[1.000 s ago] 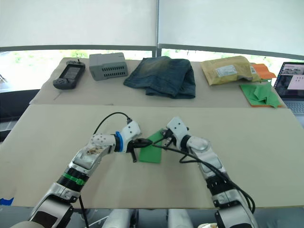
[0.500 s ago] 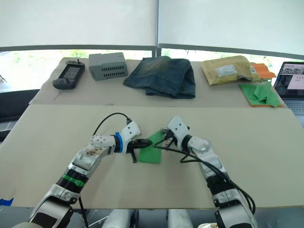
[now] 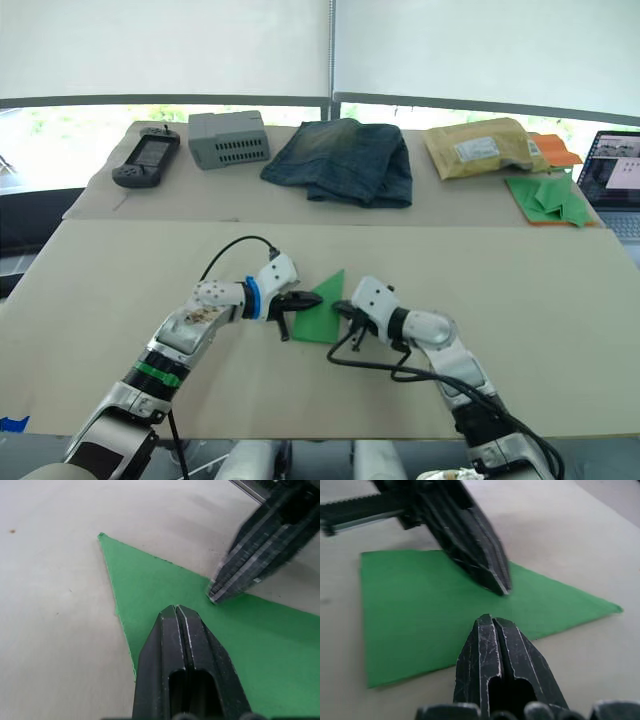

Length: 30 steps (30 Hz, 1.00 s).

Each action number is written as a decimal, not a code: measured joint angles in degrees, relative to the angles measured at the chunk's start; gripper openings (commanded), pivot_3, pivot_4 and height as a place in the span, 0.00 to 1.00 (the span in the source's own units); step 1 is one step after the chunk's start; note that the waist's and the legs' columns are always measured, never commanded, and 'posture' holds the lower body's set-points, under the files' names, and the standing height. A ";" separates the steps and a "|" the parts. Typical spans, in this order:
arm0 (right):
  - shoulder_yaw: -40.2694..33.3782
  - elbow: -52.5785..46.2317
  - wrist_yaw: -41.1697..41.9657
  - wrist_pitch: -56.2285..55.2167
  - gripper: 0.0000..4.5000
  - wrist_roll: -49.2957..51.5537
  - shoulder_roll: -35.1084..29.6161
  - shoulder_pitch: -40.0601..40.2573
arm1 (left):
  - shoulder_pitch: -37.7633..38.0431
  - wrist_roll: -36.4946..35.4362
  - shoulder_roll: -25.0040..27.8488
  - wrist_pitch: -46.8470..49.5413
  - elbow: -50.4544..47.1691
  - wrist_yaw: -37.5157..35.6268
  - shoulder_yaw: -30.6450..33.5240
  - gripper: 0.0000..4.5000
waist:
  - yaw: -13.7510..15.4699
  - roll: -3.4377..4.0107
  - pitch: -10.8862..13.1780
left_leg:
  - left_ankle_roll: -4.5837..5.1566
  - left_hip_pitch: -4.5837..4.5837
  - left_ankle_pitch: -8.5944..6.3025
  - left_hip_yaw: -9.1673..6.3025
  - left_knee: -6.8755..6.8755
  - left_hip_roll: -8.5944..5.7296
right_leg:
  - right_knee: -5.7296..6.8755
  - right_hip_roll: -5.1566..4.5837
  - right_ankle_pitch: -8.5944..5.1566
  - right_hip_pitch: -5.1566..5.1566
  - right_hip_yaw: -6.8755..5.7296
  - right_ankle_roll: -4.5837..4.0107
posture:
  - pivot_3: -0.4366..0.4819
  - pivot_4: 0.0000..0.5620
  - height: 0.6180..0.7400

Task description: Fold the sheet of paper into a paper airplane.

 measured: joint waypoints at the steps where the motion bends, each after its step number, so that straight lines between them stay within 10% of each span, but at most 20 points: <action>1: -0.02 -1.00 0.59 0.42 0.01 0.49 -0.41 0.78 | -0.03 0.02 -0.09 0.00 0.04 -0.03 -0.09 0.00 | 0.03 0.00 0.00 | 0.00 0.00 0.00 0.00 0.00 0.00 | 0.00 0.00 -0.01 0.01 0.00 0.02 | 0.48 0.27 0.91; 17: -3.84 -14.42 2.71 8.02 0.01 12.00 -3.86 15.61 | -0.11 0.06 0.02 -0.09 0.11 -0.30 -0.29 0.00 | 0.34 -0.04 -0.06 | 0.00 0.00 0.00 -0.03 -0.01 0.03 | -0.03 -0.01 -0.09 0.02 -0.01 0.07 | 0.48 0.27 0.91; 23: -13.67 -26.46 -1.44 24.84 0.01 28.37 -5.06 7.19 | -0.01 -2.02 -1.16 3.30 -0.09 -0.41 1.28 0.00 | 0.13 0.04 0.02 | 0.00 -0.15 0.00 -0.20 0.06 0.16 | -0.03 0.00 -0.02 -0.08 0.03 0.13 | 0.48 0.27 0.91; 30: -3.72 -15.31 -8.33 25.71 0.01 15.45 -4.58 0.43 | -1.11 -2.52 -0.97 4.60 0.26 -1.07 1.60 0.00 | 0.29 0.03 0.05 | 0.00 -0.27 0.00 0.07 0.01 0.02 | -0.03 0.03 -0.04 -0.22 -0.10 -0.03 | 0.48 0.27 0.91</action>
